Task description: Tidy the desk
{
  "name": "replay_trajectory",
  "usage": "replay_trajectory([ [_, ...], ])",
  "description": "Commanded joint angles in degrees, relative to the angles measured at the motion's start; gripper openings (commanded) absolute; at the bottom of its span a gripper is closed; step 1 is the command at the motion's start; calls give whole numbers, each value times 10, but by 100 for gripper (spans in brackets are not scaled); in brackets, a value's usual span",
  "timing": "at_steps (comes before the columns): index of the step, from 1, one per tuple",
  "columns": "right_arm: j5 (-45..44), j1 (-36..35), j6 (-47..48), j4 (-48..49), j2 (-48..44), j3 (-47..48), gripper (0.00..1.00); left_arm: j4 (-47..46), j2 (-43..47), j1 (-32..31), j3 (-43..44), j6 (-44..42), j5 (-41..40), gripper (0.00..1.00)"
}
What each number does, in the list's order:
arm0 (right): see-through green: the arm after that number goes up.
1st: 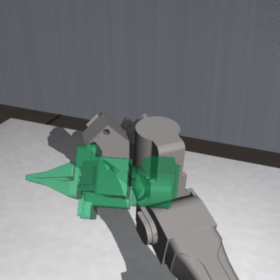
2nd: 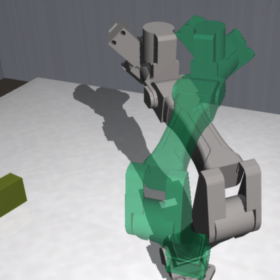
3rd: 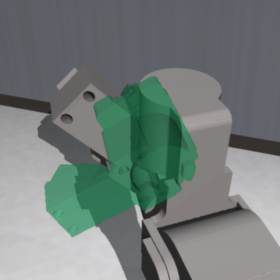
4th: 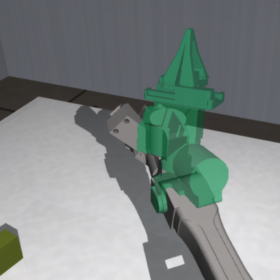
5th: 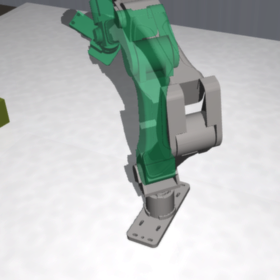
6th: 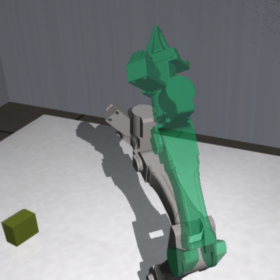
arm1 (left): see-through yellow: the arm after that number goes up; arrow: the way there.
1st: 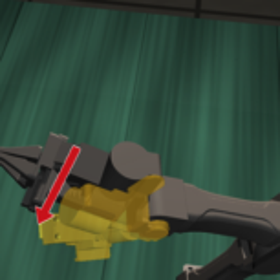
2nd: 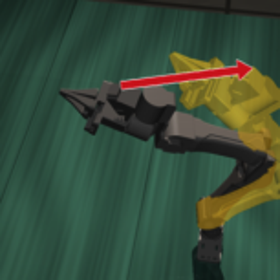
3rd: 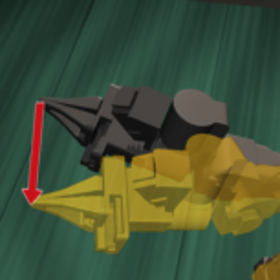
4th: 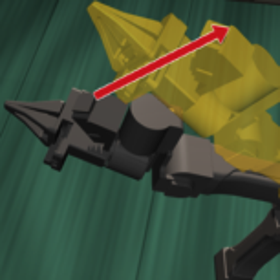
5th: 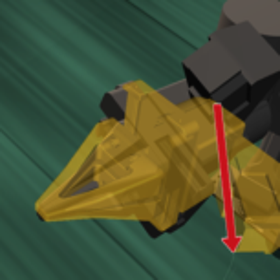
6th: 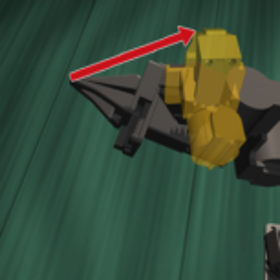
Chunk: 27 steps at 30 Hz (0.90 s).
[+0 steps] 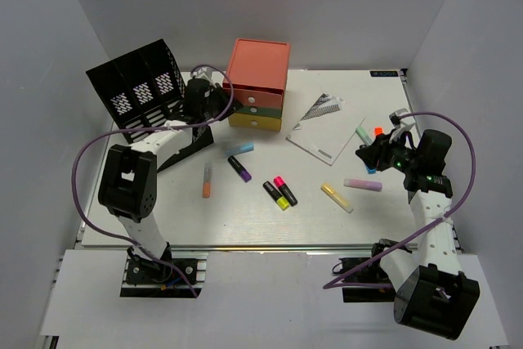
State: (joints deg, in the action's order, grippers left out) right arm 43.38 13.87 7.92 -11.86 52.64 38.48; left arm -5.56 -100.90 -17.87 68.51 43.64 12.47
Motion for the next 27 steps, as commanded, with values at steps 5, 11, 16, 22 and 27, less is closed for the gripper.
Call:
replay_trajectory([
  [5, 0, 1, 5, 11, 3, -1, 40, -49, -15, -3, 42, 22, -3, 12],
  [11, 0, 1, 5, 12, 3, -1, 40, -61, -22, -3, 51, 22, -6, 14],
  [16, 0, 1, 6, 12, 4, 0, 40, -64, -29, -3, 57, 19, 1, 14],
  [22, 0, 1, 7, 11, 3, 0, 41, -67, -9, -3, 30, 10, 23, 14],
  [27, 0, 1, 8, 10, 3, 1, 41, -71, 30, -3, -30, -24, 69, 11],
])
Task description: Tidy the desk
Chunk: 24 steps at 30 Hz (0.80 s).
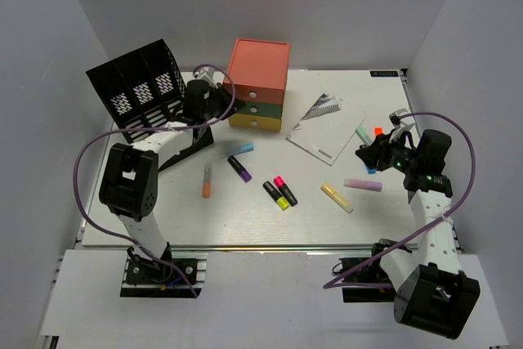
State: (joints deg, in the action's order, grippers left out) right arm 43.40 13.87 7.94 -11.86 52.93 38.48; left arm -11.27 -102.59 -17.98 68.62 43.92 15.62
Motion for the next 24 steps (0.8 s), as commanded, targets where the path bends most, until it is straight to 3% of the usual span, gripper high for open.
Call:
replay_trajectory([
  [1, 0, 0, 8, 10, 0, 0, 41, -20, 62, -2, -44, -30, 42, 11],
  [5, 0, 1, 8, 12, 1, -1, 41, -39, 84, -2, -91, -29, 57, 27],
  [6, 0, 1, 8, 12, 1, 0, 41, -45, 83, -2, -96, -28, 63, 36],
  [9, 0, 0, 8, 11, 1, -1, 41, -76, 74, -2, -107, -14, 78, 44],
  [24, 1, 1, 8, 11, -2, -1, 41, -207, -51, -2, -70, 68, 92, 47],
])
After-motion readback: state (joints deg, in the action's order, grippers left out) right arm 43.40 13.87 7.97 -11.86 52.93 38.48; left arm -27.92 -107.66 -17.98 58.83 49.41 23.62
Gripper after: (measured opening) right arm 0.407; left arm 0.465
